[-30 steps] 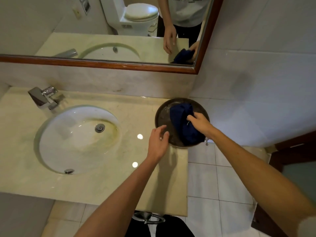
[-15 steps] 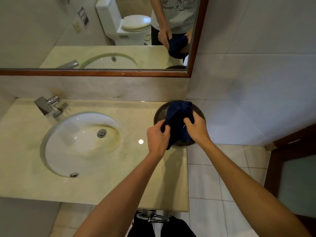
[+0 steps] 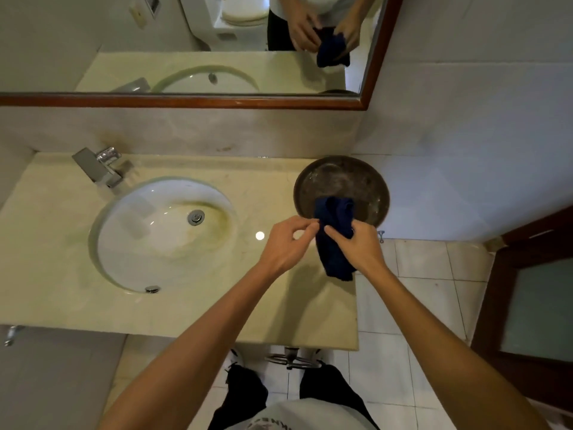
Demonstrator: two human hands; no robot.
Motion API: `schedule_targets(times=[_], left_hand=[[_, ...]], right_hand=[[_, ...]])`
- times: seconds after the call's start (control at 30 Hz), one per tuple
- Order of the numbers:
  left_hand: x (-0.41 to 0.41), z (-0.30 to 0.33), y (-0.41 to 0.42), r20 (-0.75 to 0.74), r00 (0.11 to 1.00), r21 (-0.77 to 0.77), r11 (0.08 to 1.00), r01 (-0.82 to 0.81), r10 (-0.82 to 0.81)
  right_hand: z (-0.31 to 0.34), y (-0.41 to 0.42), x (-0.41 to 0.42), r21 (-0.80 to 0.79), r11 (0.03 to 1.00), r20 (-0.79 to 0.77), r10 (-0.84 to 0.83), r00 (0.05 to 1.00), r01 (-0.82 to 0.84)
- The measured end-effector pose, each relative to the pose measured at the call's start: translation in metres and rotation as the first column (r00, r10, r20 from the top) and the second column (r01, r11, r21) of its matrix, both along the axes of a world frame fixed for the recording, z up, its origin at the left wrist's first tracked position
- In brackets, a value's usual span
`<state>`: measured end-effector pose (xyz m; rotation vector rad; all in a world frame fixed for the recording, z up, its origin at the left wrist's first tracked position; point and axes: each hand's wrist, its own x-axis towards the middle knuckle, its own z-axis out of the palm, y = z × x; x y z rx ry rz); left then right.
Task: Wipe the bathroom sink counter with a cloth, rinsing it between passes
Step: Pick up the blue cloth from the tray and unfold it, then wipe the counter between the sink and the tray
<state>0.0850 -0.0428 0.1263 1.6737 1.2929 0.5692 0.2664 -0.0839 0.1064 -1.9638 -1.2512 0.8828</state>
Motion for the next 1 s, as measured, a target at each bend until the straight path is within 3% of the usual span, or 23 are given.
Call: schedule_targets(times=[0.13, 0.23, 0.33, 0.43, 0.57, 0.67, 1.0], left_hand=[[-0.1, -0.051, 0.012, -0.194, 0.979, 0.029, 0.998, -0.059, 0.063], [-0.18, -0.09, 0.02, -0.415, 0.91, 0.033, 0.999, -0.009, 0.022], [-0.249, -0.119, 0.026, -0.559, 0.829, 0.064, 0.997, 0.042, 0.001], [-0.303, -0.138, 0.031, -0.609, 0.793, 0.077, 0.993, 0.091, -0.025], [-0.346, -0.158, 0.03, -0.546, 0.836, 0.036, 0.996, 0.077, -0.045], [-0.351, -0.164, 0.025, -0.486, 0.874, 0.018, 1.0, 0.008, 0.002], [-0.348, -0.165, 0.024, -0.466, 0.883, 0.105, 0.994, -0.014, 0.062]], right_hand=[[-0.003, -0.027, -0.002, 0.014, 0.993, 0.284, -0.117, 0.952, 0.118], [-0.012, -0.042, -0.007, -0.005, 0.961, 0.526, -0.233, 0.818, 0.277], [-0.031, -0.049, -0.021, -0.063, 0.909, 0.594, -0.298, 0.747, 0.412], [-0.058, -0.041, -0.046, -0.148, 0.902, 0.647, -0.221, 0.729, 0.405], [-0.079, -0.024, -0.09, -0.221, 0.919, 0.653, -0.109, 0.749, 0.327], [-0.091, -0.016, -0.125, -0.174, 0.92, 0.631, -0.17, 0.757, 0.352], [-0.106, 0.045, -0.283, -0.055, 0.914, 0.456, -0.335, 0.824, 0.402]])
